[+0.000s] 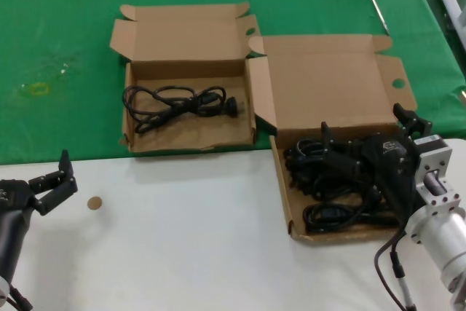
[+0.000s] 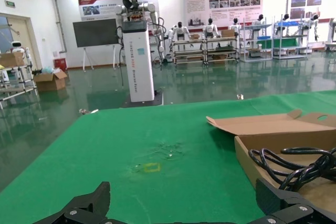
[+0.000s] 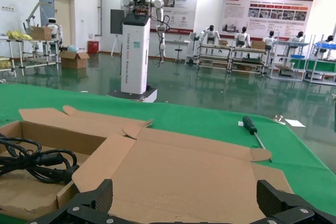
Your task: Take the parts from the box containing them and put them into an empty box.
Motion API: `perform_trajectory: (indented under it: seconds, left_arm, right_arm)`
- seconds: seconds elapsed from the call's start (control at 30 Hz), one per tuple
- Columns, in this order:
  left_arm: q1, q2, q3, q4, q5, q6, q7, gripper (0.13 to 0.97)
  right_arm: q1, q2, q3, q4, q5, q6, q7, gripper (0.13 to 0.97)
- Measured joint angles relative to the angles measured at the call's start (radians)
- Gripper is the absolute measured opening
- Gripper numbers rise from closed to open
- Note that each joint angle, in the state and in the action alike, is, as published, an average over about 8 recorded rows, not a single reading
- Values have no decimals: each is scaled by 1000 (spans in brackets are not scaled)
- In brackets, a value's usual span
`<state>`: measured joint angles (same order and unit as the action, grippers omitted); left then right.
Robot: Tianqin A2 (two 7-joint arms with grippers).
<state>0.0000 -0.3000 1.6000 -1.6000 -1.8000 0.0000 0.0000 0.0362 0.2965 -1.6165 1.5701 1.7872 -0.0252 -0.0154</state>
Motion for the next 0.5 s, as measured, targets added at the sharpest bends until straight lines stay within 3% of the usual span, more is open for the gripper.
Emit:
perform_trajectory:
  seconds: [0.5]
  left_arm:
    - [0,0,0,0,0,0,0,966]
  right_arm:
    - [0,0,0,0,0,0,0,966]
